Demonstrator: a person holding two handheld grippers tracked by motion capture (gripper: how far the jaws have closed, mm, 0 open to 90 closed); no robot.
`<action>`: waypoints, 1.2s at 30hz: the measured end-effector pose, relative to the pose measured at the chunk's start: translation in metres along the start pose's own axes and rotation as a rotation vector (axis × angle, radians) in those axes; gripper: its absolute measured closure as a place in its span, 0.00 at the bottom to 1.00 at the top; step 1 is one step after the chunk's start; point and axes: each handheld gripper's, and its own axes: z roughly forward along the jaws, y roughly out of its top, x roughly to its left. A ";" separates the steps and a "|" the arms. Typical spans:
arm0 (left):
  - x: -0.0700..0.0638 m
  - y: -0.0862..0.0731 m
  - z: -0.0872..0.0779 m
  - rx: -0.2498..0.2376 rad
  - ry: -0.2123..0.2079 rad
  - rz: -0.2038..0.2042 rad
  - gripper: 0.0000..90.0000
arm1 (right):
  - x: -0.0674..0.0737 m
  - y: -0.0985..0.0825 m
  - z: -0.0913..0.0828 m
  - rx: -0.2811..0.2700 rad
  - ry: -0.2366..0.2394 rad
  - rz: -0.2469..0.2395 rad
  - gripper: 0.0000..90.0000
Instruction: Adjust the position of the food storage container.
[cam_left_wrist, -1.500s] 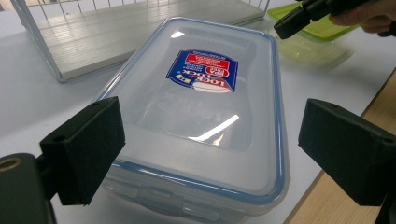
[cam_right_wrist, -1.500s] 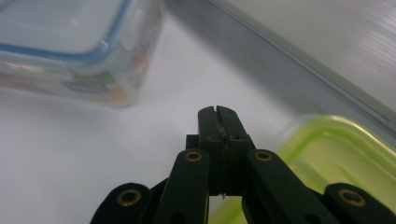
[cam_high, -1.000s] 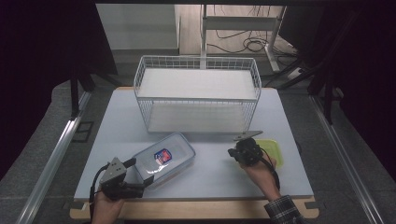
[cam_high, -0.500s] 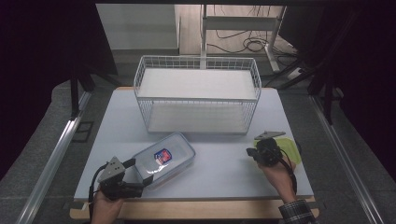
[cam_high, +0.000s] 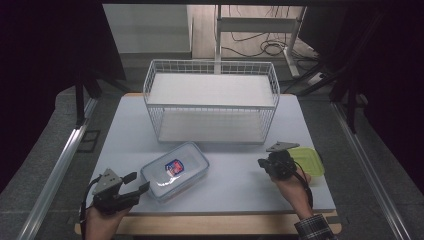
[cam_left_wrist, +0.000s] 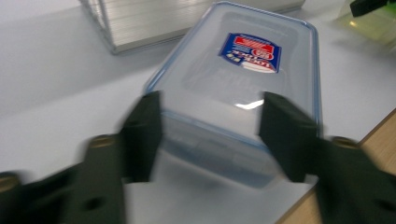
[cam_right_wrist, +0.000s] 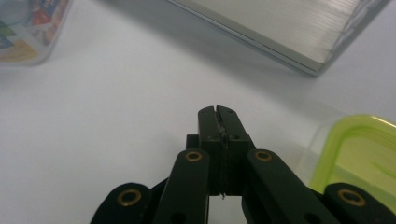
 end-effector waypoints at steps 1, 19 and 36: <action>0.003 -0.002 -0.002 0.008 0.000 -0.011 0.70 | 0.003 0.001 0.001 -0.003 0.007 -0.006 0.99; 0.014 -0.009 0.033 0.197 0.065 -0.010 0.90 | 0.028 0.019 0.020 -0.044 0.067 -0.035 0.99; 0.020 0.017 0.083 0.217 0.043 0.002 0.90 | 0.045 0.033 0.043 -0.057 0.098 -0.065 0.99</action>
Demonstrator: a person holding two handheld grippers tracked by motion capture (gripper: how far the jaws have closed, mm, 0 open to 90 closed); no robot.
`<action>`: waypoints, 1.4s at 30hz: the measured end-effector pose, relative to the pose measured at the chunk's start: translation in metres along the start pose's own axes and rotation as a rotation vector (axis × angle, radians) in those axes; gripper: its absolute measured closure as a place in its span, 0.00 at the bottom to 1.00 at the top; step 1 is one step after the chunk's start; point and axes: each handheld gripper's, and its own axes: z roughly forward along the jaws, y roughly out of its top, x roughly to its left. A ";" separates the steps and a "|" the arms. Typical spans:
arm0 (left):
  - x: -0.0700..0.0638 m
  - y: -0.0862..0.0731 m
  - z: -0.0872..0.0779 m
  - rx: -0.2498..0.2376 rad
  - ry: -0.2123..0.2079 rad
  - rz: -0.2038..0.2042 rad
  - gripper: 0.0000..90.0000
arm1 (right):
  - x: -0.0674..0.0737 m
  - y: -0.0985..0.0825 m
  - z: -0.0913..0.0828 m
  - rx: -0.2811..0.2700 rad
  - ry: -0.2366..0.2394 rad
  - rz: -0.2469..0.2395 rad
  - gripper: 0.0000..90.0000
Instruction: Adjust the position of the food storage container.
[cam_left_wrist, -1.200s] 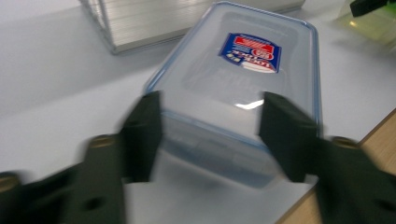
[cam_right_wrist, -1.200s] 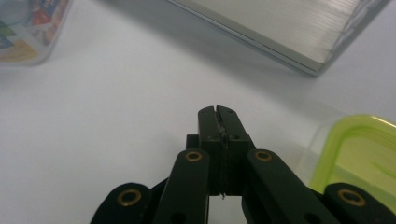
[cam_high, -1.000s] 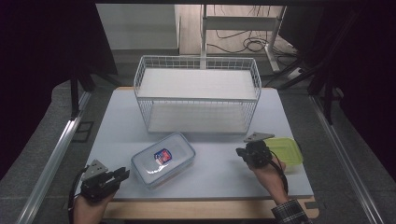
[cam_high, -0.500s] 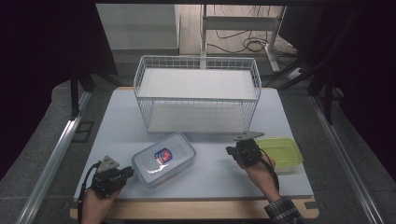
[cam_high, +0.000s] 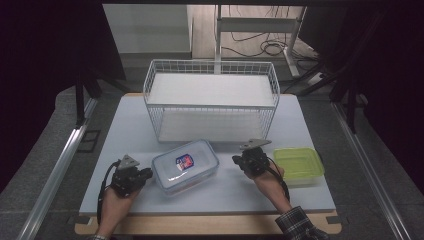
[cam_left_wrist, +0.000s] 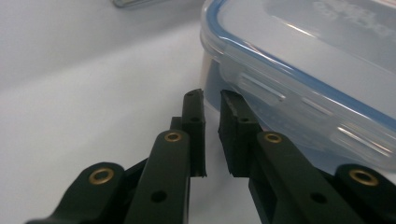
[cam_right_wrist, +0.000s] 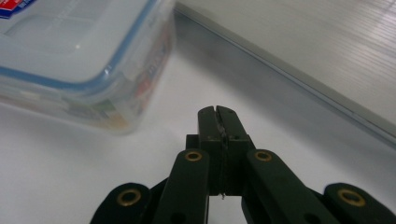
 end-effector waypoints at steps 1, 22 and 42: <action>0.000 0.002 0.004 0.005 -0.001 0.005 0.90 | 0.000 0.001 0.001 -0.002 0.001 0.000 0.99; -0.024 0.037 0.044 0.030 -0.089 0.067 0.95 | 0.000 -0.006 0.000 0.072 -0.004 0.017 0.99; -0.044 0.049 0.051 0.050 -0.135 0.140 0.85 | 0.003 -0.042 -0.049 0.086 -0.052 0.025 0.91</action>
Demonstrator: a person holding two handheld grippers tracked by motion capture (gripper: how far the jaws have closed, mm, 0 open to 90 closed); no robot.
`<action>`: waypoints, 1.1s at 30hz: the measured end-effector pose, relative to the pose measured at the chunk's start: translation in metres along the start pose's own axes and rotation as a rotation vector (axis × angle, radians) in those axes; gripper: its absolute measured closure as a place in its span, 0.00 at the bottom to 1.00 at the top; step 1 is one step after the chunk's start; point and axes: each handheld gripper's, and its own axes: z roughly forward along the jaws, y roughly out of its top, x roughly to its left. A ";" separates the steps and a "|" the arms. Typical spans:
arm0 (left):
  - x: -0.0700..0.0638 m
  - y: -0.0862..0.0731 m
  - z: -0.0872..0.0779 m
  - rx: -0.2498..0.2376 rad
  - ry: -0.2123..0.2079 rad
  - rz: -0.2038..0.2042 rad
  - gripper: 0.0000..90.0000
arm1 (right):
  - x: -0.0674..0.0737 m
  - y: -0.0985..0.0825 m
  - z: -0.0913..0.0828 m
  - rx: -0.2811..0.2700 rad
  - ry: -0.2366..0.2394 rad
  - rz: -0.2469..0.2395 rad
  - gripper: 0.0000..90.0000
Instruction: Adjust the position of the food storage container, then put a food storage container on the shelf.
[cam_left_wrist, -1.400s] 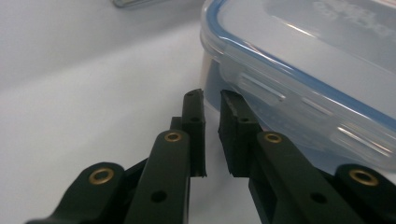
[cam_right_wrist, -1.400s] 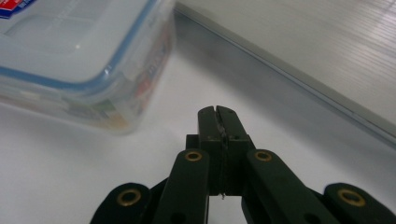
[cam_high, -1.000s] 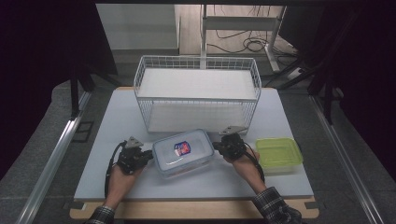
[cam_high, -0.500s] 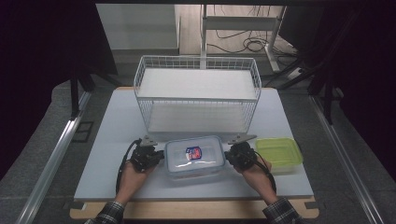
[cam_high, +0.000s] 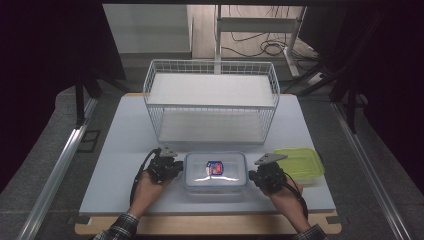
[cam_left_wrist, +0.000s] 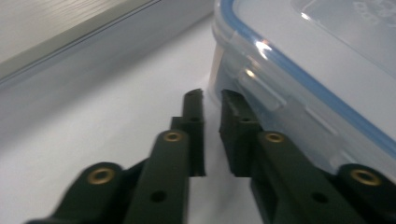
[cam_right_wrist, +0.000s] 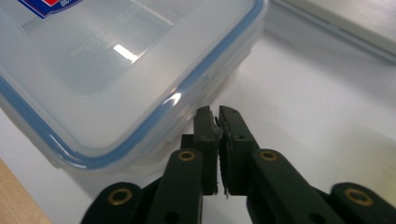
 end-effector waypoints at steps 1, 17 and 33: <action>0.002 -0.001 -0.003 -0.007 0.000 -0.009 0.80 | -0.002 0.000 -0.003 -0.007 -0.010 -0.006 0.88; 0.010 -0.019 -0.051 -0.098 -0.014 -0.031 0.16 | -0.023 -0.004 -0.020 -0.090 -0.008 0.045 0.31; -0.009 -0.018 -0.057 -0.151 -0.112 0.014 0.06 | -0.016 0.006 -0.027 -0.158 0.094 0.002 0.13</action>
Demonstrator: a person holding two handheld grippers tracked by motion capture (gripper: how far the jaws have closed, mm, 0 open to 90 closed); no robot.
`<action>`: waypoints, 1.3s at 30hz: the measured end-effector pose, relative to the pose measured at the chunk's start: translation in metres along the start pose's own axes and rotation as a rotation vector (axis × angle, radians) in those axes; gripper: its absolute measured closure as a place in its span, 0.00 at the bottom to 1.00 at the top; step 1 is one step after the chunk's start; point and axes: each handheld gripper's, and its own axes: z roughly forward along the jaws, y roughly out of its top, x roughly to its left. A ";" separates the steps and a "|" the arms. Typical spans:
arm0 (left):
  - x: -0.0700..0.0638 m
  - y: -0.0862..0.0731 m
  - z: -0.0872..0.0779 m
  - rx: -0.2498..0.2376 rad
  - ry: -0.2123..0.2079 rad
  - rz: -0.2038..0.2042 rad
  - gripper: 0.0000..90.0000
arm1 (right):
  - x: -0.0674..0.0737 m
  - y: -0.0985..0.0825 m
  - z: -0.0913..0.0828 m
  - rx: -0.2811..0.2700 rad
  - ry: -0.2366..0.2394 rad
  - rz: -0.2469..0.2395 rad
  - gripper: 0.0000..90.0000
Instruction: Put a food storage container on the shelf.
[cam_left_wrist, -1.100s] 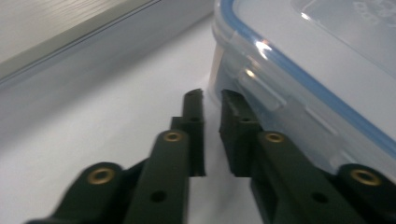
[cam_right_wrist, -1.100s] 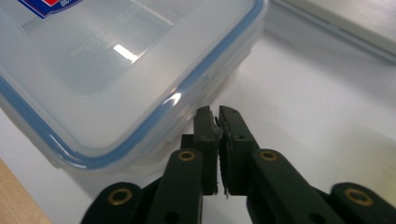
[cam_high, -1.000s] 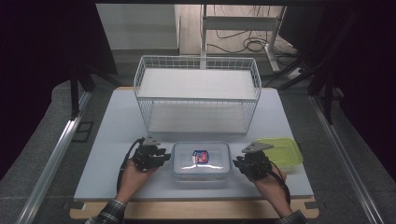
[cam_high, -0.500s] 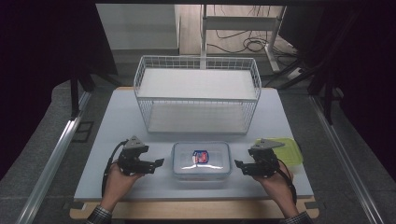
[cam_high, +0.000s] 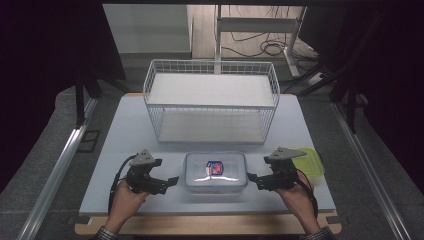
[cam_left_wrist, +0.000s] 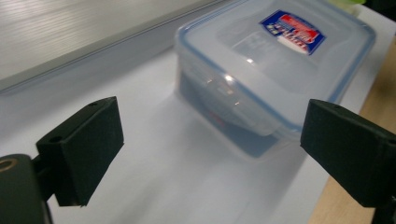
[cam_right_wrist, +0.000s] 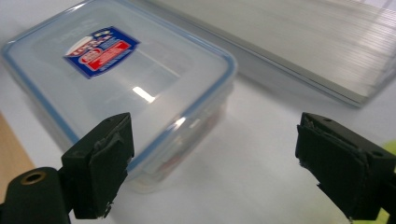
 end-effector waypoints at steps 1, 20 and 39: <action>-0.002 0.001 0.002 0.003 0.000 0.009 0.06 | 0.001 0.001 0.001 0.000 0.003 -0.008 0.13; -0.013 0.025 0.042 0.095 -0.052 -0.012 0.04 | 0.018 0.013 0.030 0.093 0.068 0.060 0.05; -0.001 0.016 0.065 0.148 -0.250 -0.171 0.00 | 0.000 0.005 0.056 0.167 0.284 0.282 0.06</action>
